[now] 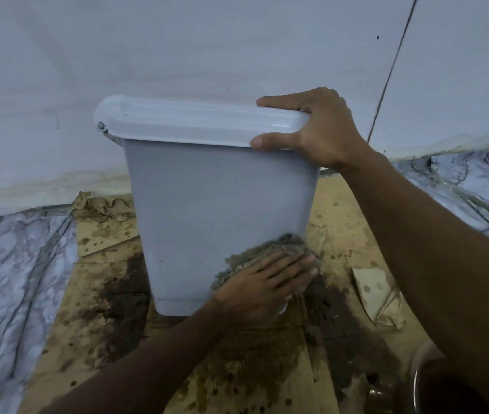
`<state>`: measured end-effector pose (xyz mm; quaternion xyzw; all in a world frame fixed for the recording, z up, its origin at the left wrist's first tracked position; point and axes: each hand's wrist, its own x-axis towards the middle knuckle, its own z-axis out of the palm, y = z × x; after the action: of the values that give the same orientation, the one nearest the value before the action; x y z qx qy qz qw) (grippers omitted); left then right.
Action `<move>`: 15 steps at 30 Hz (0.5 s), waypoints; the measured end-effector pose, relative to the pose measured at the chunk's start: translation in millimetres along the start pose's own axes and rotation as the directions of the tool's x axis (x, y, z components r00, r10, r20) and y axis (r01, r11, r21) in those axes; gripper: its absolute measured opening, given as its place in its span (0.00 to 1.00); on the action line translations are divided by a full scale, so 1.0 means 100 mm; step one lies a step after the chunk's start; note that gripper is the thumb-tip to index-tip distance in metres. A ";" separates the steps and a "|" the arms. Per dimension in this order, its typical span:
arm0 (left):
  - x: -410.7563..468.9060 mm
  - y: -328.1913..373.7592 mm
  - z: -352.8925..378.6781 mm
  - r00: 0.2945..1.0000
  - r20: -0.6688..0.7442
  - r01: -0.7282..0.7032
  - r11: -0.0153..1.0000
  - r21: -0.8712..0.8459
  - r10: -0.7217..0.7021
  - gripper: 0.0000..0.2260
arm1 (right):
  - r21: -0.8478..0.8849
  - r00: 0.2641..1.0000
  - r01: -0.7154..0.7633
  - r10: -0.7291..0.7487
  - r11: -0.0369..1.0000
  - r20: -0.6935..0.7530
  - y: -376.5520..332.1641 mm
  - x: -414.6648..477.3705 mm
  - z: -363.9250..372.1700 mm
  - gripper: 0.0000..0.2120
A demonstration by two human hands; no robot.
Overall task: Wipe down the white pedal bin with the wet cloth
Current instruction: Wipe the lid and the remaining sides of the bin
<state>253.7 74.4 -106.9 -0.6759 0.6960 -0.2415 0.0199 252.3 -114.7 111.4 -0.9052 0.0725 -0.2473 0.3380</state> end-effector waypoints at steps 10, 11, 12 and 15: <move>-0.32 -0.74 -0.40 0.415 -0.438 0.833 0.527 -0.171 -0.798 0.31 | 0.044 1.000 0.012 -0.011 0.999 -0.009 -0.01 0.05 0.00 0.36; -0.30 -0.62 -0.34 0.320 -0.414 0.868 0.439 -0.232 -0.852 0.31 | 0.046 1.000 0.009 -0.008 0.999 -0.009 -0.01 0.05 0.01 0.36; -0.27 -0.45 -0.27 0.259 -0.371 0.886 0.372 -0.276 -0.892 0.31 | 0.048 1.000 0.005 -0.004 0.999 -0.006 -0.01 0.06 0.02 0.36; -0.19 0.18 0.01 0.538 -0.215 0.789 0.577 -0.213 -0.815 0.31 | 0.061 1.000 0.017 -0.016 0.998 -0.006 0.00 0.04 0.02 0.36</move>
<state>239.5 91.5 -120.2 -0.8760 0.3139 -0.2884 -0.2255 256.8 -114.9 111.8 -0.8942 0.0584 -0.2547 0.3634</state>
